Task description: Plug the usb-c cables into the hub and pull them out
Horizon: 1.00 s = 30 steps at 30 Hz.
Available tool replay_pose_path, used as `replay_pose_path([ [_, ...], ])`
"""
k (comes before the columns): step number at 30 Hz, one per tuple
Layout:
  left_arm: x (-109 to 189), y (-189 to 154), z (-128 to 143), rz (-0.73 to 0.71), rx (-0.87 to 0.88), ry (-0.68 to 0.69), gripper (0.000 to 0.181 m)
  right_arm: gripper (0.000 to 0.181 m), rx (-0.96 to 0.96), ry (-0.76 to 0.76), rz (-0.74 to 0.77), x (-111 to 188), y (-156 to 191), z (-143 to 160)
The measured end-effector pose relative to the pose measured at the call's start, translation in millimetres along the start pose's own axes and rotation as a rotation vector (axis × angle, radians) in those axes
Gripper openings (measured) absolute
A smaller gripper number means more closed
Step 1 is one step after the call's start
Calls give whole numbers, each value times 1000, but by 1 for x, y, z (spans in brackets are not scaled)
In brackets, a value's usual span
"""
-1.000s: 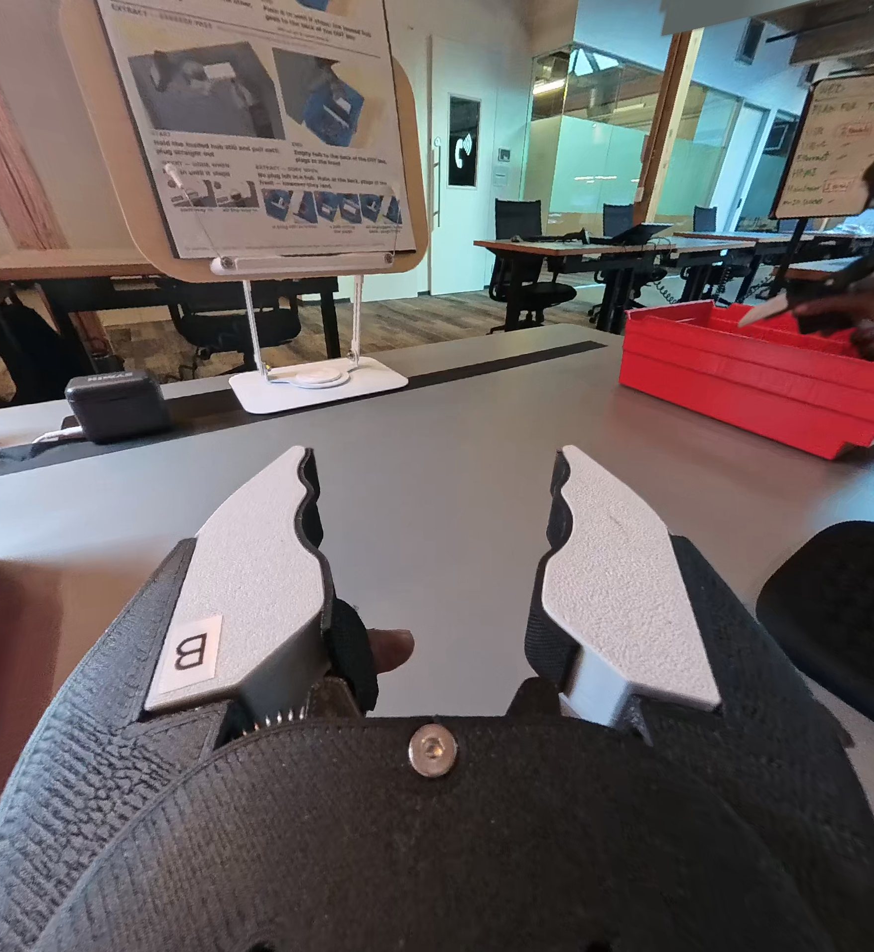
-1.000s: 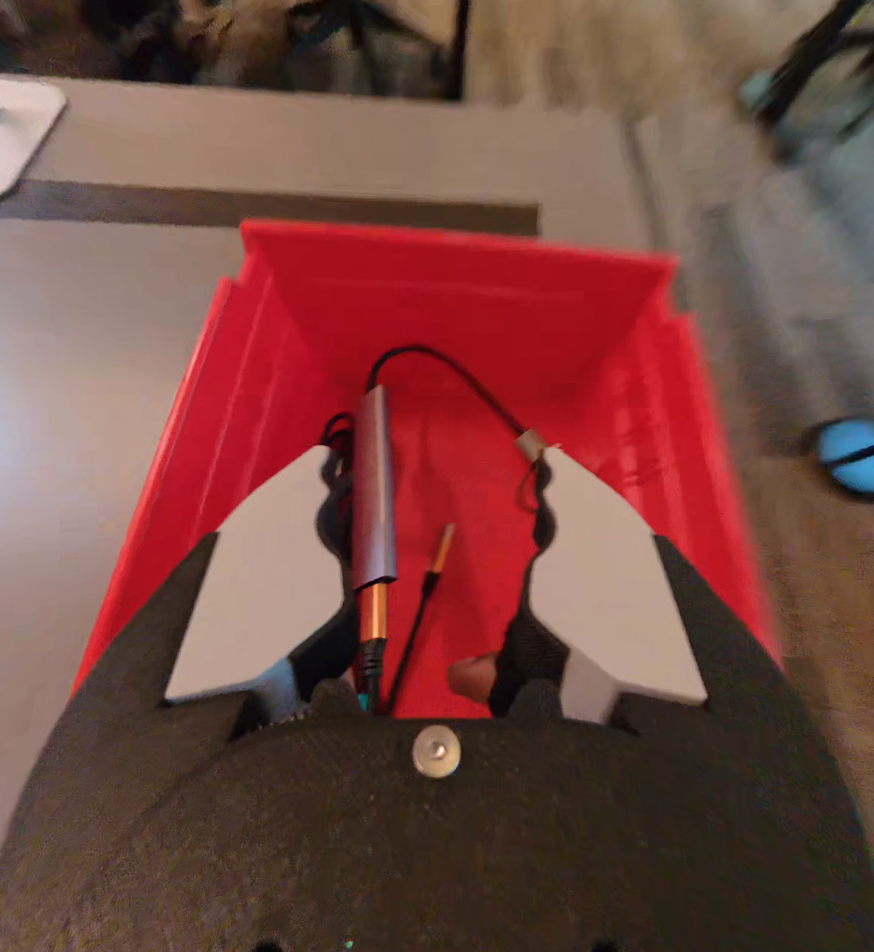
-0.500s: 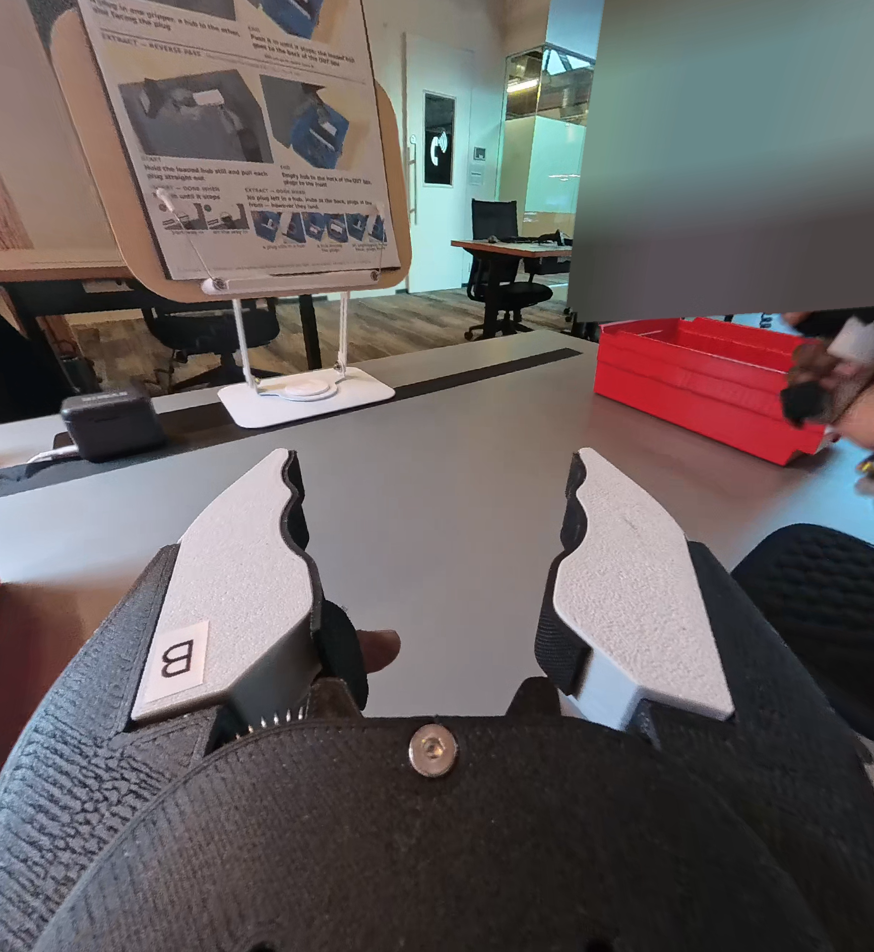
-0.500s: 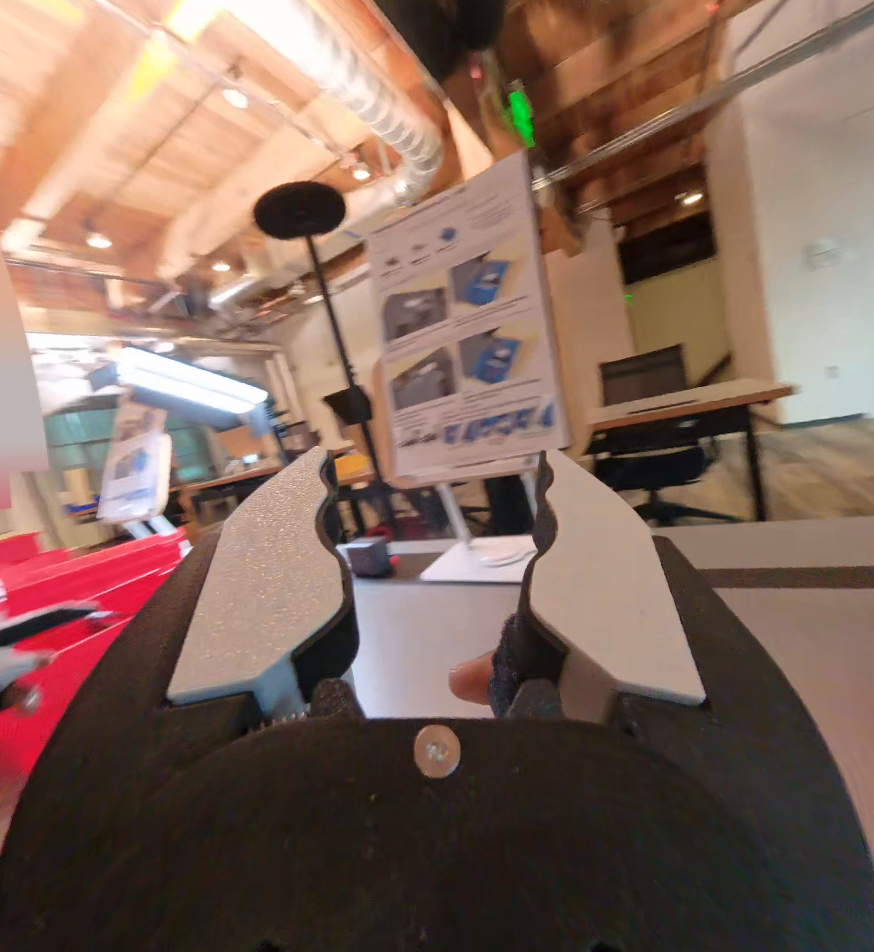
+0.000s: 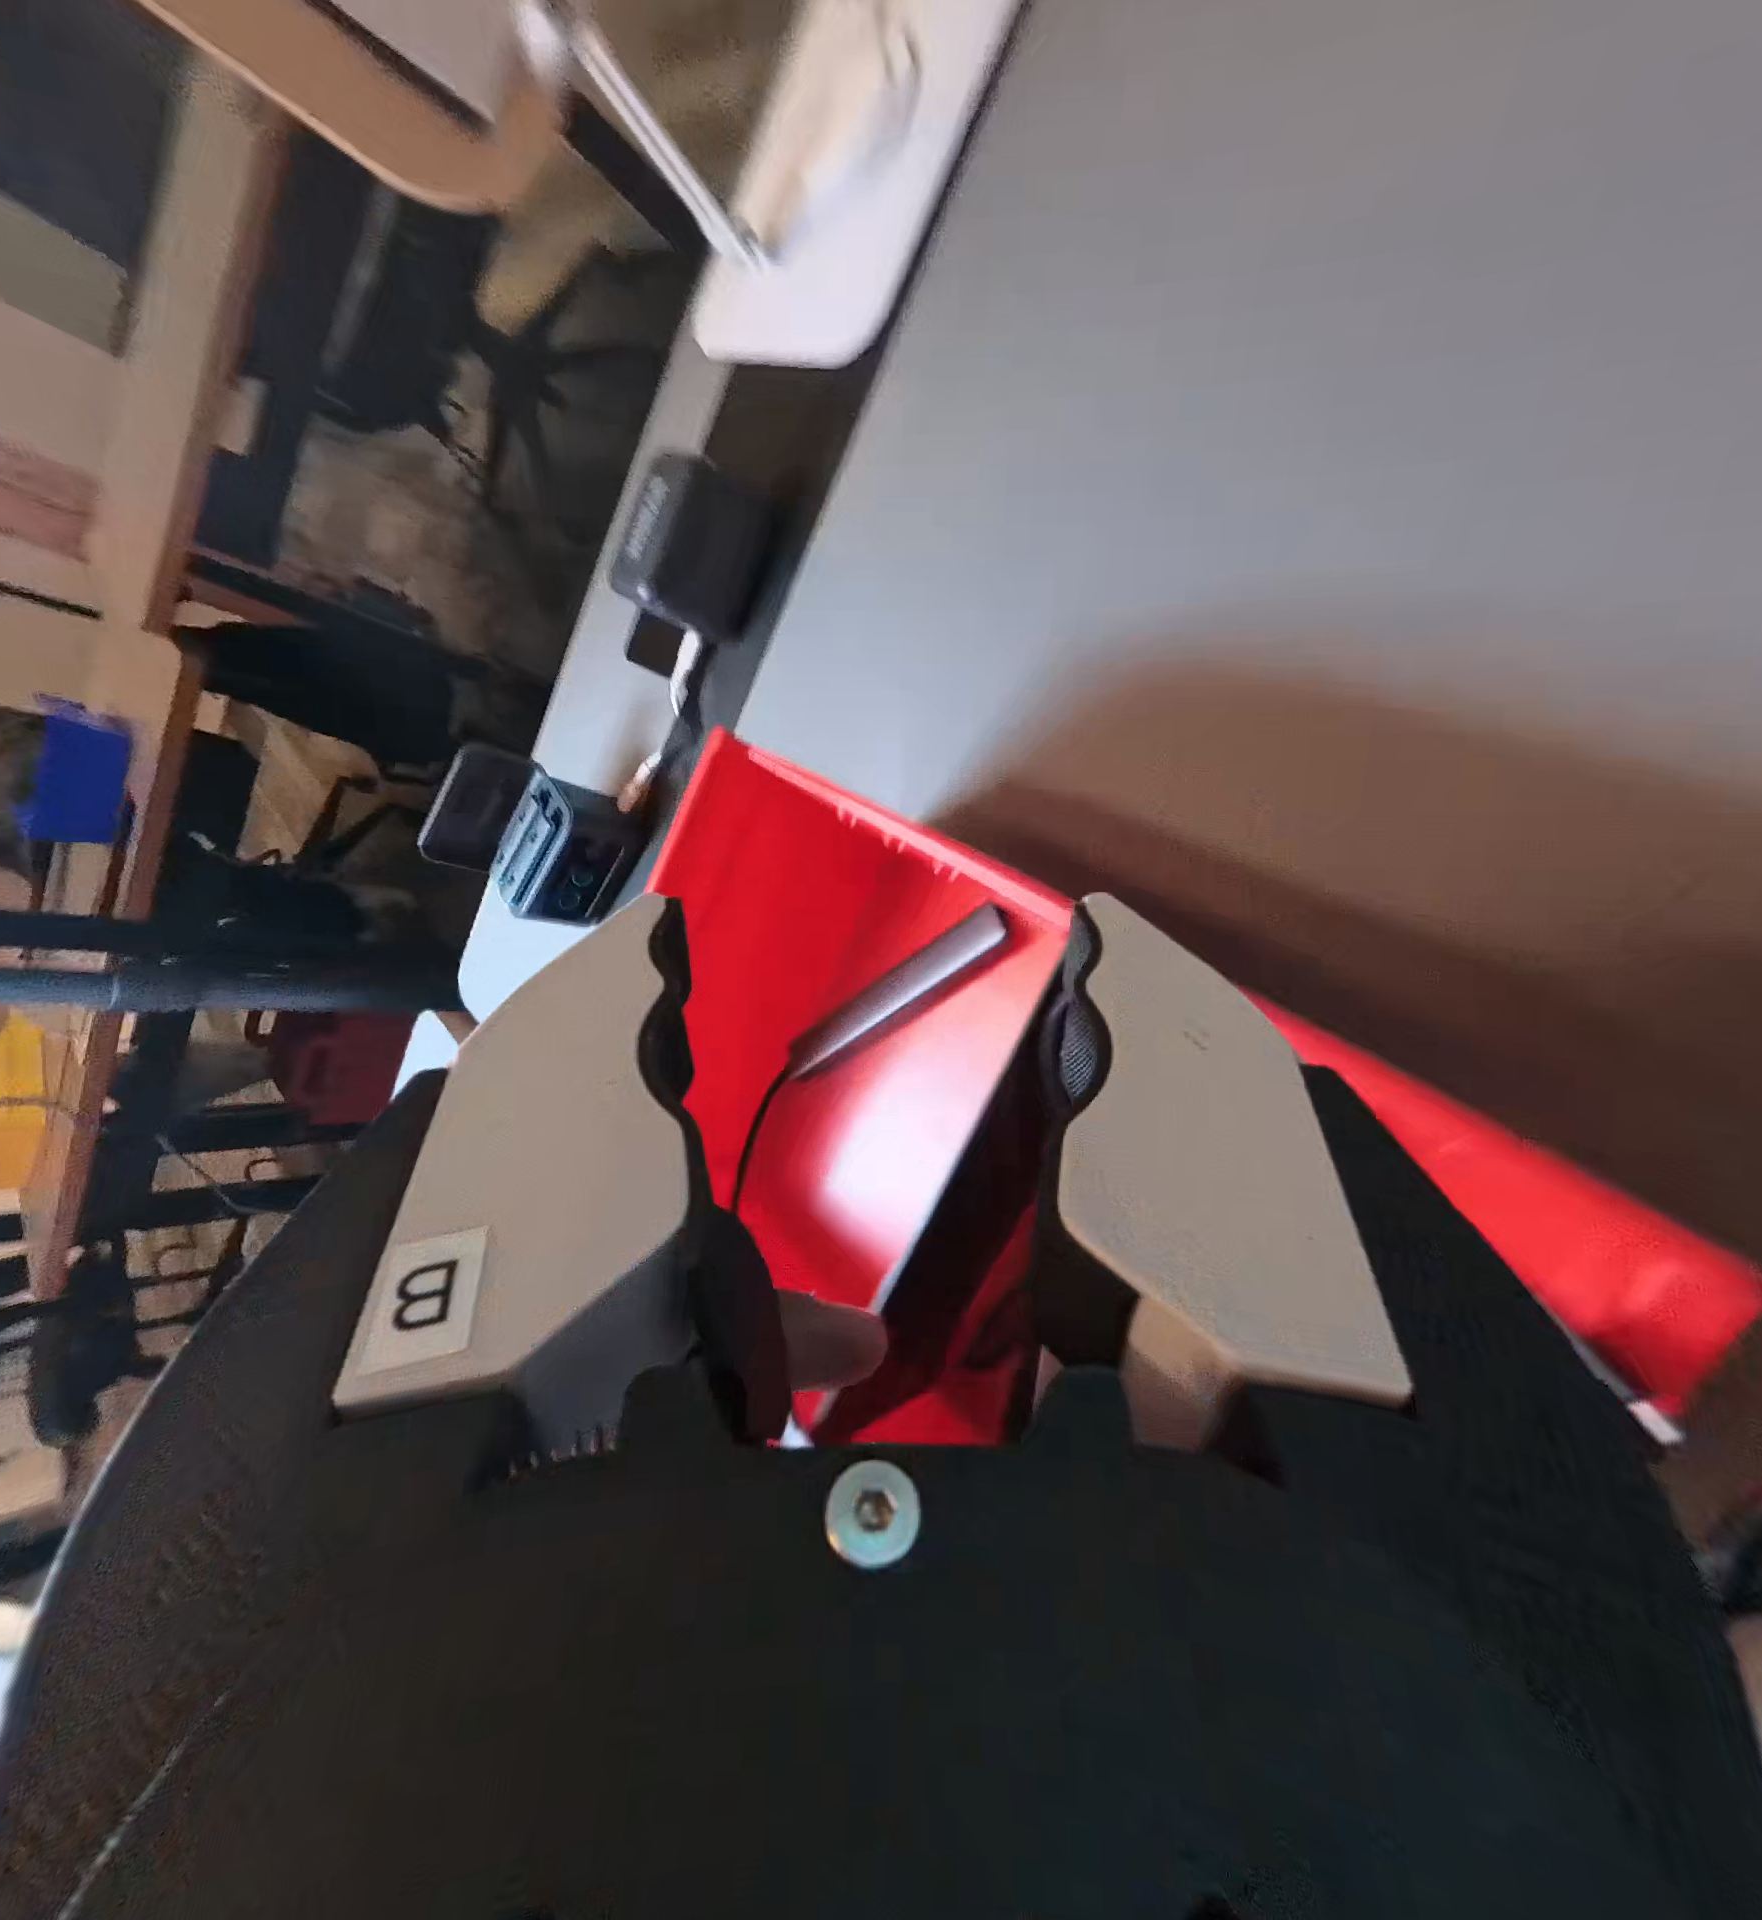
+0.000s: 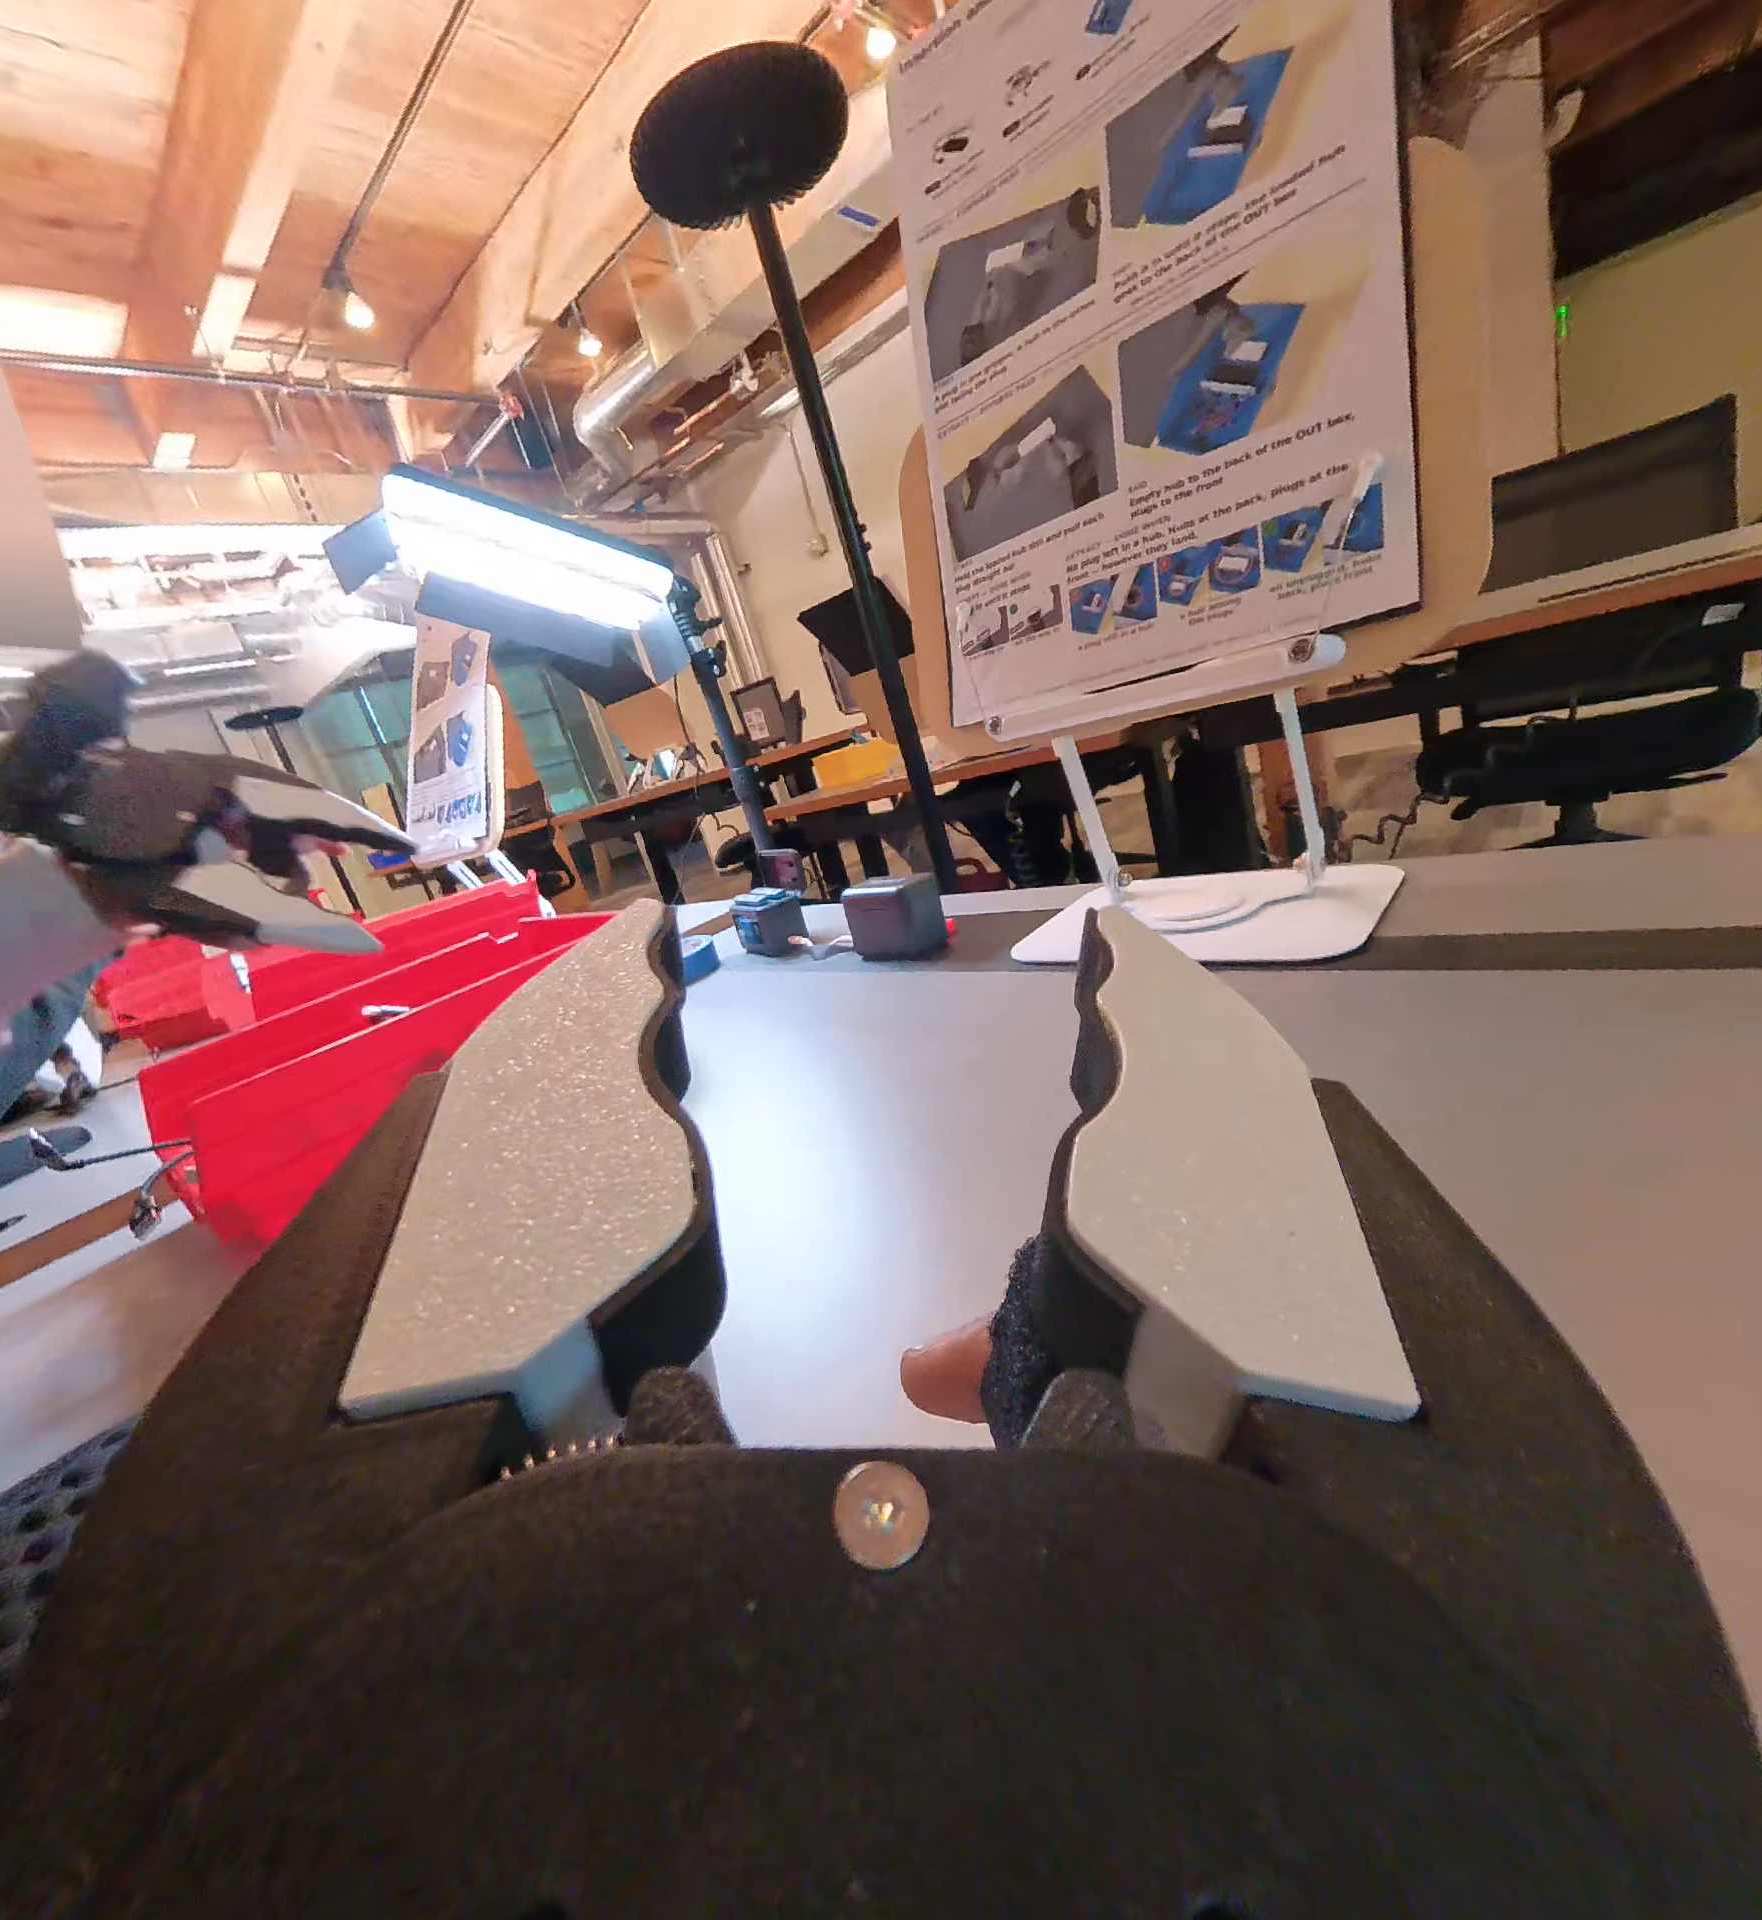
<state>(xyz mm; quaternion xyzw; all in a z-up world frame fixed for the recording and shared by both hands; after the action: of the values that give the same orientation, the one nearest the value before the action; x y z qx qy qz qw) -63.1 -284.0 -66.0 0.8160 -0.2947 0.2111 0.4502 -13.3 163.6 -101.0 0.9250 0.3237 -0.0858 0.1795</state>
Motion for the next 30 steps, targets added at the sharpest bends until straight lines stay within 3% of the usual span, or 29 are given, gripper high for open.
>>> replay_pose_path([
  [3, -39, 18, 28, 144, -113, 62, 60, 70, -3, -30, 17, 3, -7, -5],
  [7, -93, 22, 80, 333, -297, 264, 45, 67, -18, -54, 42, 8, -14, -7],
  [11, -127, 14, 100, 422, -392, 328, 41, 64, -8, -67, 81, 11, -21, -9],
  [18, -149, 6, 120, 557, -374, 417, 42, 59, -8, -58, 98, 9, -26, -6],
  [30, -157, 5, 121, 723, -332, 512, 31, 53, 8, -50, 113, 9, -29, -5],
])
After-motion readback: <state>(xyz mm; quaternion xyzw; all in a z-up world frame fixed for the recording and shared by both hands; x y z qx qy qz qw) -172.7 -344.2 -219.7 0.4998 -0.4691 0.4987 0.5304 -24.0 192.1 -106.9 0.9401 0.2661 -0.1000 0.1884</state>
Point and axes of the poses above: each gripper's, where its closed fingertips meet, x back along the fingers, z out of its underside, y = z × x across the jaws, the point moved 3 cm from there along x, back along the fingers
